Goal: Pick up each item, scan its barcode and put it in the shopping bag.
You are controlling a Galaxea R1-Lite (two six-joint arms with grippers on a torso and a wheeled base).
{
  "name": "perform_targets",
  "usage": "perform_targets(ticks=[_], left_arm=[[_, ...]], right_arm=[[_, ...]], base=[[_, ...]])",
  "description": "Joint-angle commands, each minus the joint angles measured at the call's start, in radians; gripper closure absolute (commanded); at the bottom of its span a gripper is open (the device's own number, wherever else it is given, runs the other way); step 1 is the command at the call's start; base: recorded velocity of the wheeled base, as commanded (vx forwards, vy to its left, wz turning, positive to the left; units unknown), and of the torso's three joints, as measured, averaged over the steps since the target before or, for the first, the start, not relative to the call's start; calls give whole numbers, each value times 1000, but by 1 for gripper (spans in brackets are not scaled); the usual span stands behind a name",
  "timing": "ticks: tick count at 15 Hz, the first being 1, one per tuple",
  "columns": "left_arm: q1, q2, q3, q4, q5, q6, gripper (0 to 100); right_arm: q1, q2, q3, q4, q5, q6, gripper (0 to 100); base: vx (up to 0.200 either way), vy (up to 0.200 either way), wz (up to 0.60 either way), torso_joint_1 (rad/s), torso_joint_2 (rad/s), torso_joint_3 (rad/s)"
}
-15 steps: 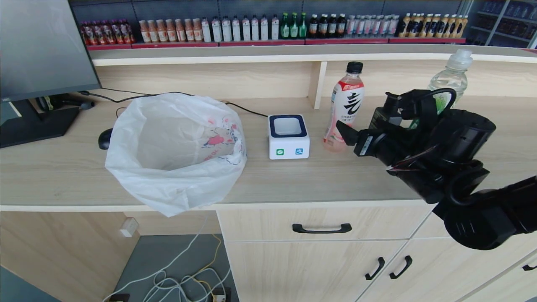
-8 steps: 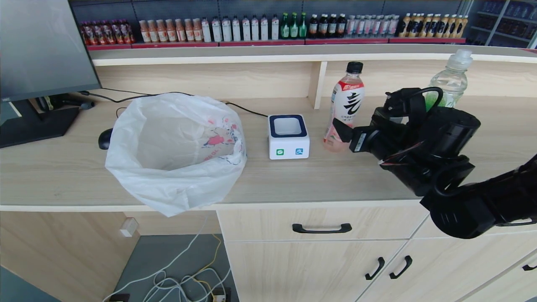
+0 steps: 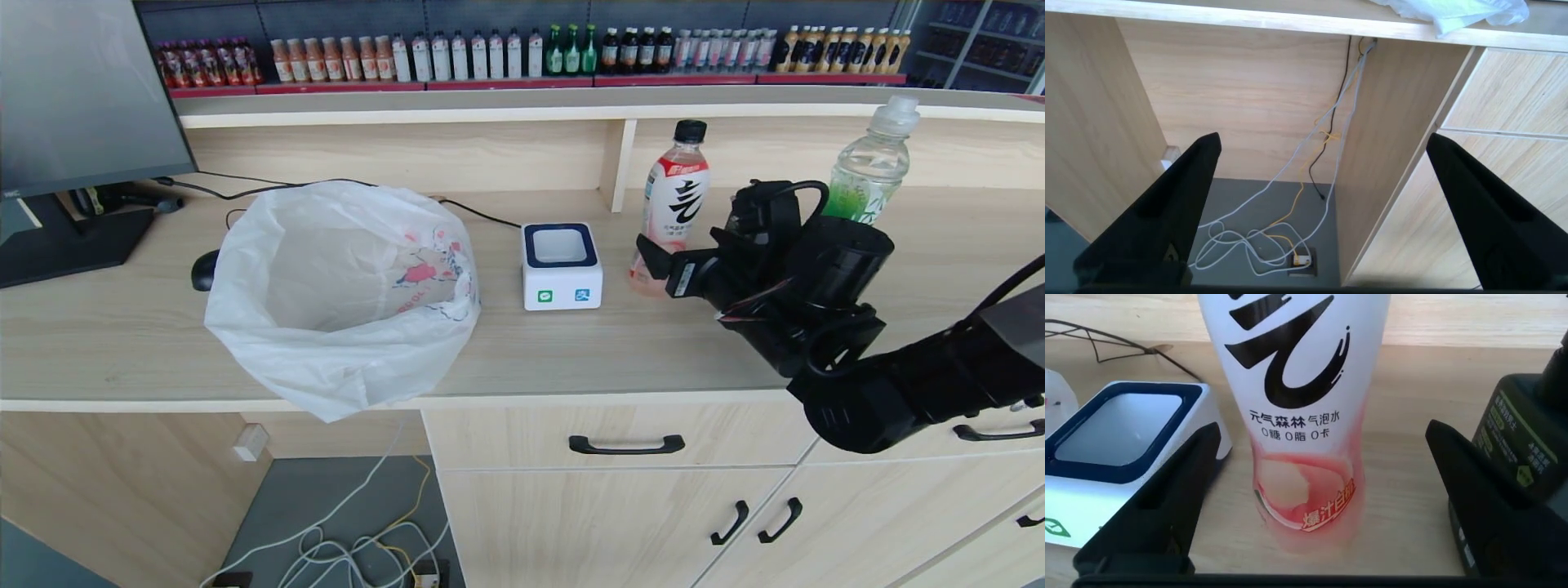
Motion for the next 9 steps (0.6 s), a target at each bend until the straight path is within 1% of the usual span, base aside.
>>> perform_targets(ticks=[1,4,9], left_arm=[[0,0,0,0,-1,-1,0],[0,0,0,0,1,-1,0],[0,0,0,0,1,-1,0]], right_arm=[[1,26,-32,-2,0,-1,0],[-1,68,-106,0,-4,-1,0],[-1,103,-152,0,-7,-9,0]], base=[[0,0,0,0,0,0],[0,0,0,0,0,0],[0,0,0,0,0,0]])
